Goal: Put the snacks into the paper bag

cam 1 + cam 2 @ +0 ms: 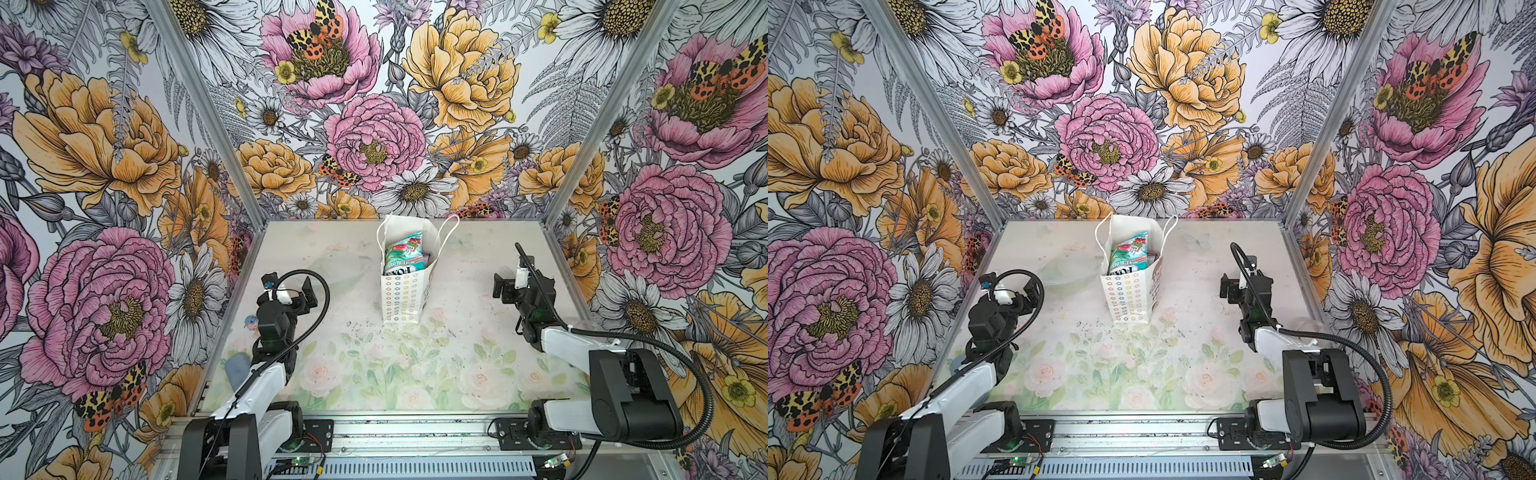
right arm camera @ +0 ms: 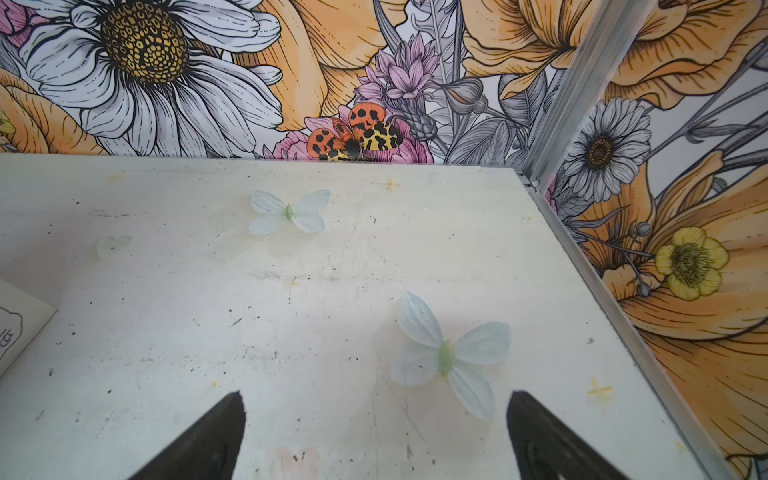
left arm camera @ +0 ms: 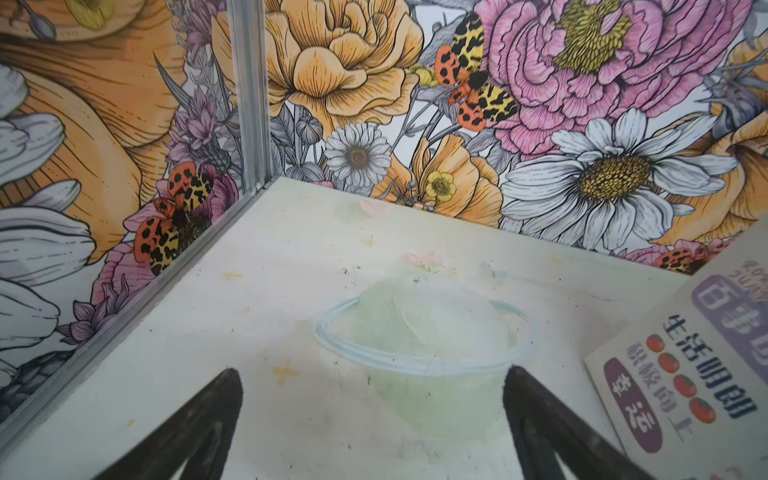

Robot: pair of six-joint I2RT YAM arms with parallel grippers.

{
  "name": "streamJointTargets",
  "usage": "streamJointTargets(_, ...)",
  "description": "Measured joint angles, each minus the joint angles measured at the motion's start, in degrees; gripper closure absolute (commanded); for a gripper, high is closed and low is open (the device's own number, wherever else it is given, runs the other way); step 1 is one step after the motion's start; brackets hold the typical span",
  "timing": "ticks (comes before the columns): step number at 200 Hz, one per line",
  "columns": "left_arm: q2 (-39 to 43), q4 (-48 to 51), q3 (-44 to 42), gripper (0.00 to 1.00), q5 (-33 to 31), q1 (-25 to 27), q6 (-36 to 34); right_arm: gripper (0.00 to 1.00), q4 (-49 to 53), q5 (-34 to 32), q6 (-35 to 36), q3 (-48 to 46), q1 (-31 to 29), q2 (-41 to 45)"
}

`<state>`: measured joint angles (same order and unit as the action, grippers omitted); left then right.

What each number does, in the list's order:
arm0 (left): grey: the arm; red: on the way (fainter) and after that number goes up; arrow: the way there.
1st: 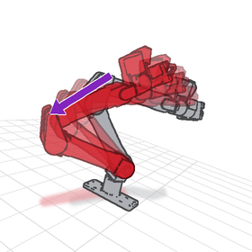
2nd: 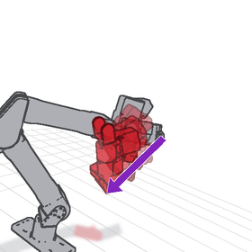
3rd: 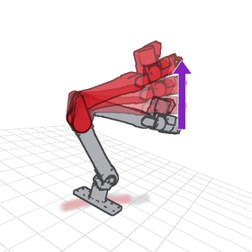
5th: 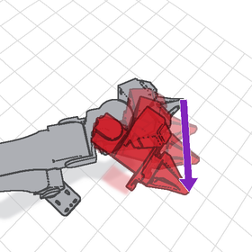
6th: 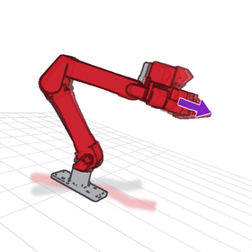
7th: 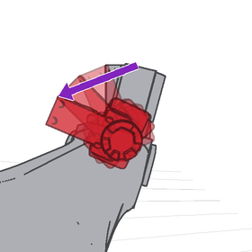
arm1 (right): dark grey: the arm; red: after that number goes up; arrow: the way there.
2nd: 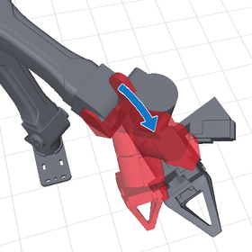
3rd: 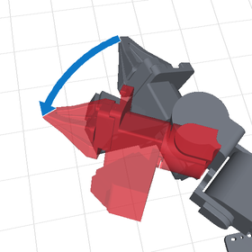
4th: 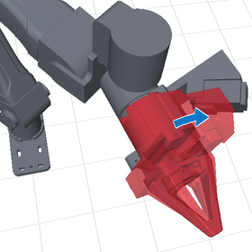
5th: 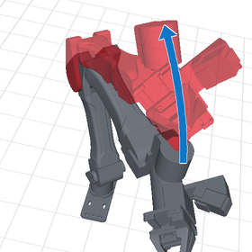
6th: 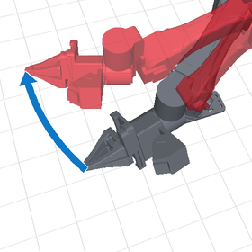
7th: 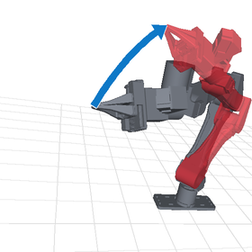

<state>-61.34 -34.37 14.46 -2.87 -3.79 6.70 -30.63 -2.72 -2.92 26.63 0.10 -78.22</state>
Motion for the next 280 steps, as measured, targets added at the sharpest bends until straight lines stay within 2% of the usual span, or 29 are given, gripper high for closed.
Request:
streamJointTargets(26,-6.3,-6.5,-0.2,0.01,0.1,-0.4,-0.3,0.0,-7.5,0.0,0.0,-3.0,0.3,-2.4)
streamJointTargets(71,-14.1,-15.7,-0.3,0.01,0.9,-0.7,-1.1,0.0,-14.4,-0.4,-0.2,-4.7,0.3,-8.5)
streamJointTargets(100,-17.5,-20.7,-0.3,0.01,1.0,-1.0,-1.4,0.0,-16.3,-1.0,-0.5,-4.8,0.3,-9.5)
streamJointTargets(133,-26.1,-27.2,-0.1,0.01,1.0,-1.0,-1.3,0.0,-17.6,-2.2,-0.7,-4.8,0.3,-9.5)
streamJointTargets(170,-28.1,-25.9,1.9,0.01,1.2,-0.9,-2.1,0.0,-17.7,-3.4,-1.1,-4.8,0.3,-9.5)
streamJointTargets(205,-28.0,-22.8,6.2,0.01,-1.1,2.3,-4.1,0.0,-17.7,-3.7,-1.1,-4.8,0.3,-9.5)
streamJointTargets(280,-28.0,-20.4,6.3,0.01,-2.4,2.9,-5.2,0.0,-17.7,-3.7,-1.1,-4.8,0.4,-9.6)
